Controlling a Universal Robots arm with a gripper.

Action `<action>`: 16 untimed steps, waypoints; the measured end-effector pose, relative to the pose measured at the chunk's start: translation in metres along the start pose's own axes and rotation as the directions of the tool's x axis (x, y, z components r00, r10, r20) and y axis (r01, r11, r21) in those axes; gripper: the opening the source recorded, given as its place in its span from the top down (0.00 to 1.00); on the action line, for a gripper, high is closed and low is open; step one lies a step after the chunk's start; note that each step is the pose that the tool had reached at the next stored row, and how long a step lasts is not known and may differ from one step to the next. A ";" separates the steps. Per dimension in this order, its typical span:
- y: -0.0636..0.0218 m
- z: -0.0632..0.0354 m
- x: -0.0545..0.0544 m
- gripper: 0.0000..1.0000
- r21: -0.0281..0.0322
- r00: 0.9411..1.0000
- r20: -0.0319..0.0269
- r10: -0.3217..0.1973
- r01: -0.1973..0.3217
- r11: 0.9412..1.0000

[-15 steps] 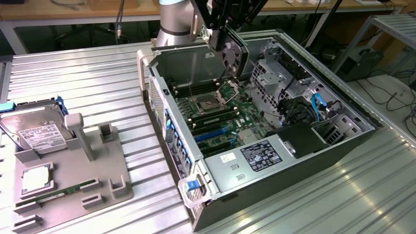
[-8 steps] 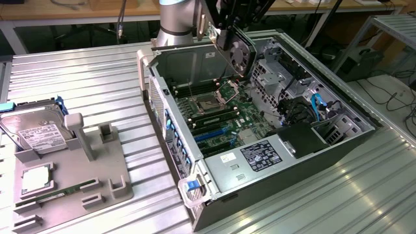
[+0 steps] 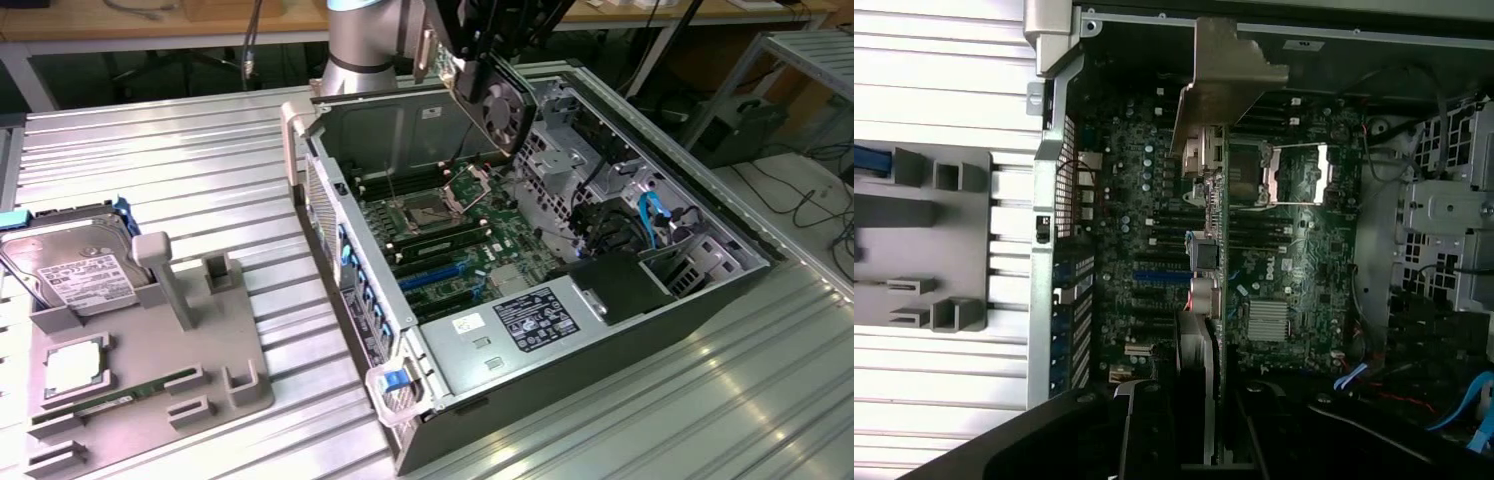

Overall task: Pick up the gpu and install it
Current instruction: 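Pick up the gpu and move the gpu toward the slot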

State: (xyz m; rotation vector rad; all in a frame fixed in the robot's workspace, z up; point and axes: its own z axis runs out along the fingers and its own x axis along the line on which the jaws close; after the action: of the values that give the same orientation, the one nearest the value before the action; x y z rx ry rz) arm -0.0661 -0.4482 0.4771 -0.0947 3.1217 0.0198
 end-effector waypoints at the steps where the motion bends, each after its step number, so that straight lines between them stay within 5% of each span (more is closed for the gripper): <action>1: -0.0001 0.0001 -0.002 0.72 0.000 1.000 0.000 0.000 0.000 1.000; 16: -0.0019 0.0016 -0.031 0.72 0.000 1.000 0.000 0.000 0.000 1.000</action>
State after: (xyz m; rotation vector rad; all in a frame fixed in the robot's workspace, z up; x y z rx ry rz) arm -0.0346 -0.4481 0.4761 -0.0947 3.1218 0.0197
